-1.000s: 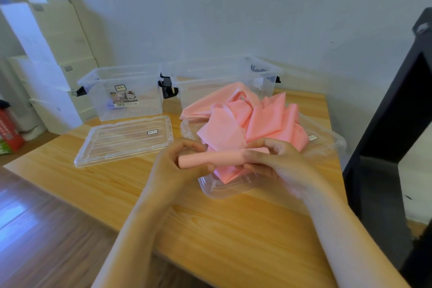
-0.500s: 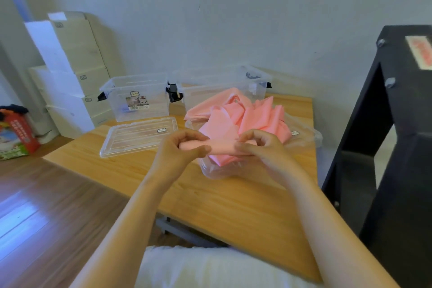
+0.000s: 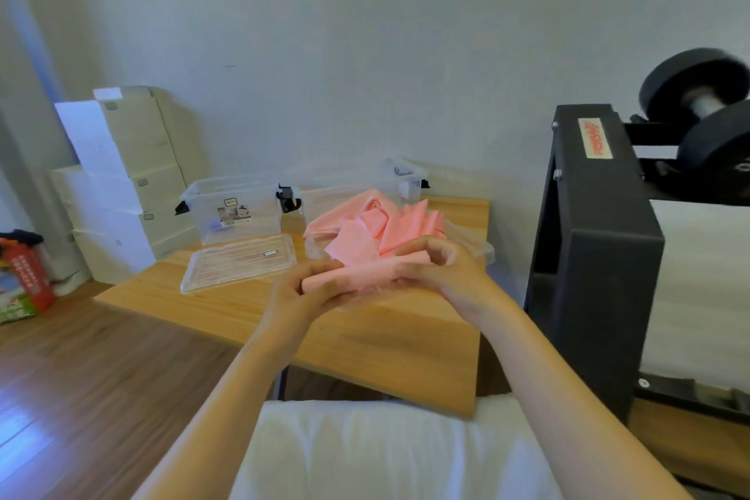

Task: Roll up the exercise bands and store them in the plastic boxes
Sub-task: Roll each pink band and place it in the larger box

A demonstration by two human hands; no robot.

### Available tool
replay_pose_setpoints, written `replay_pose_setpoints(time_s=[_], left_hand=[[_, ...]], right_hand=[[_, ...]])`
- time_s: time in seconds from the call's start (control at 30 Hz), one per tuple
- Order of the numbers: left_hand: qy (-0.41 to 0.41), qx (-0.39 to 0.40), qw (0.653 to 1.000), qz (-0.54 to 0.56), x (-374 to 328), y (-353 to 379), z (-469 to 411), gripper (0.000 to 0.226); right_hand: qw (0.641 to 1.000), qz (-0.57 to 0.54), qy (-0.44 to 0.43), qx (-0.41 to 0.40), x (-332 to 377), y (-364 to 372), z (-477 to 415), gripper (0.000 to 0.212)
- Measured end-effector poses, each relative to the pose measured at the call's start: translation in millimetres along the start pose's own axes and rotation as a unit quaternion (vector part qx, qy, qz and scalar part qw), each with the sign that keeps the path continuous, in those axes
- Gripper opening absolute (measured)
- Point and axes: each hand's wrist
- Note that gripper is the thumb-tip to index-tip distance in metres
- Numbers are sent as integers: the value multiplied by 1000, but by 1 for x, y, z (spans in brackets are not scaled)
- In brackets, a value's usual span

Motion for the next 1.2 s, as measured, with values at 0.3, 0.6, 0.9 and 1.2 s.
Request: replay_pose_setpoints(time_s=[0.3,0.6,0.9,1.2], left_hand=[[71,16,996,-44,-26,15,11,15],[108,17,983,-146,-31,6,-8,21],[52,-42,993,-92,2,-18,-107,39],[4,-33,999,-32,53,-50,-291,43]], right_hand=[[998,-22,6,-56,19,-1,20,14],[975,-184,120,-17,18,-8,-4,24],[966,-224,121,-40,-19,-4,-120,21],[982,-169,63,-59,-76,-15,-299,24]])
Point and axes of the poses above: each hand's wrist, its own z-axis away from the middle knuckle, its own y-axis out of the palm, x = y × z, and after that the axes turned 1 degree about -z, right-handed
